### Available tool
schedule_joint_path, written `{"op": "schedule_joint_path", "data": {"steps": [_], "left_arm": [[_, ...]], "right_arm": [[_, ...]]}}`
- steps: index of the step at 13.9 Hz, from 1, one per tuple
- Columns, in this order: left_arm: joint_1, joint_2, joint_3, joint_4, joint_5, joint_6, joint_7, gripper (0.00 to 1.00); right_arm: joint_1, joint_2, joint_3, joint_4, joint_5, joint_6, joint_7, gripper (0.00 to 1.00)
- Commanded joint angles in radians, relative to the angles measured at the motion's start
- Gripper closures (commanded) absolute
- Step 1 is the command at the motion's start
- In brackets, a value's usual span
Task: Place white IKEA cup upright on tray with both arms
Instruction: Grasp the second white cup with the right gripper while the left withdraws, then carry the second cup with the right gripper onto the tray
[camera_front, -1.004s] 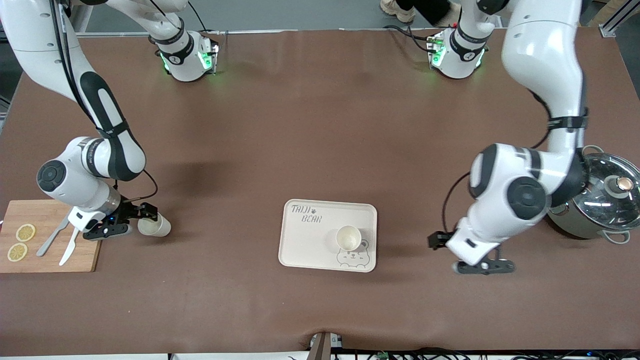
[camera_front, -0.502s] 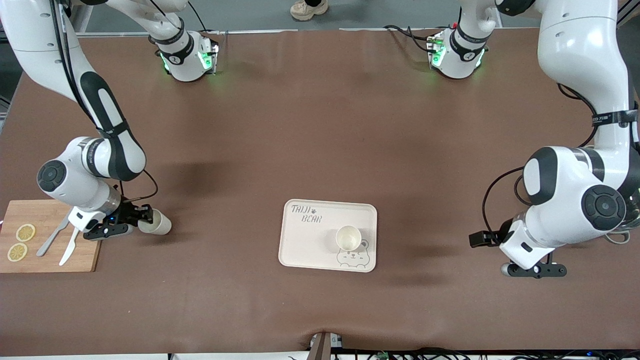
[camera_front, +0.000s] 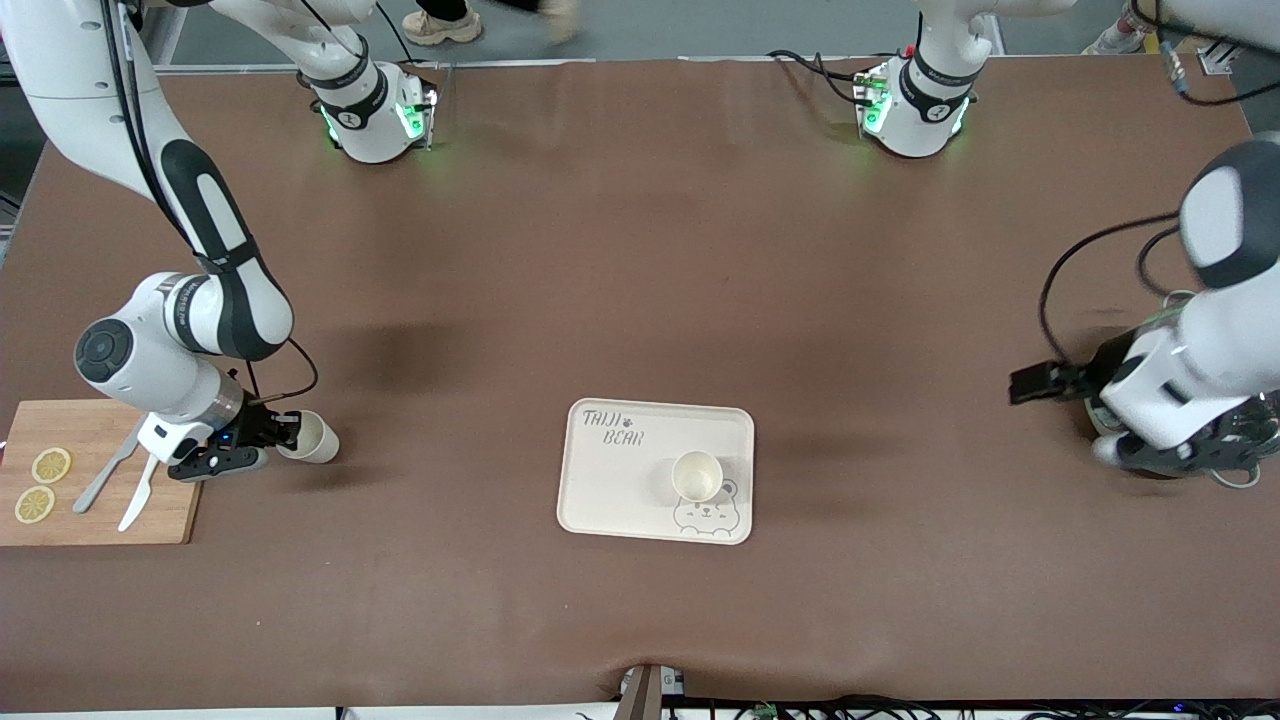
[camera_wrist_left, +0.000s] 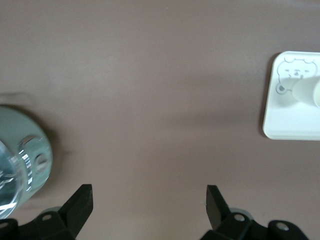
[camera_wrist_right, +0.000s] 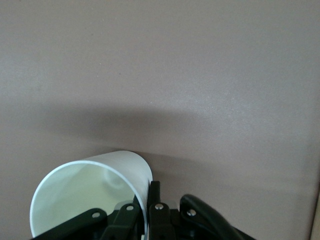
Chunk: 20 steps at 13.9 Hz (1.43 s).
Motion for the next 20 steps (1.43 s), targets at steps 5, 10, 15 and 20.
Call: {"op": "schedule_joint_path", "data": {"steps": [5, 10, 15, 20], "left_arm": [[0.029, -0.354, -0.043, -0.339, 0.012, 0.011, 0.058, 0.00], [0.034, -0.372, -0.066, -0.360, 0.011, 0.022, 0.058, 0.00], [0.032, -0.353, -0.080, -0.331, 0.009, 0.030, 0.057, 0.00], [0.034, -0.352, -0.091, -0.338, 0.144, 0.000, 0.178, 0.00]], "right_arm": [[0.010, -0.019, -0.006, 0.109, 0.018, -0.206, -0.008, 1.00], [0.072, -0.016, -0.006, 0.413, 0.040, -0.598, 0.169, 1.00], [0.298, -0.010, -0.007, 0.509, 0.136, -0.637, 0.639, 1.00], [0.495, 0.110, -0.007, 0.650, 0.141, -0.576, 1.019, 1.00]]}}
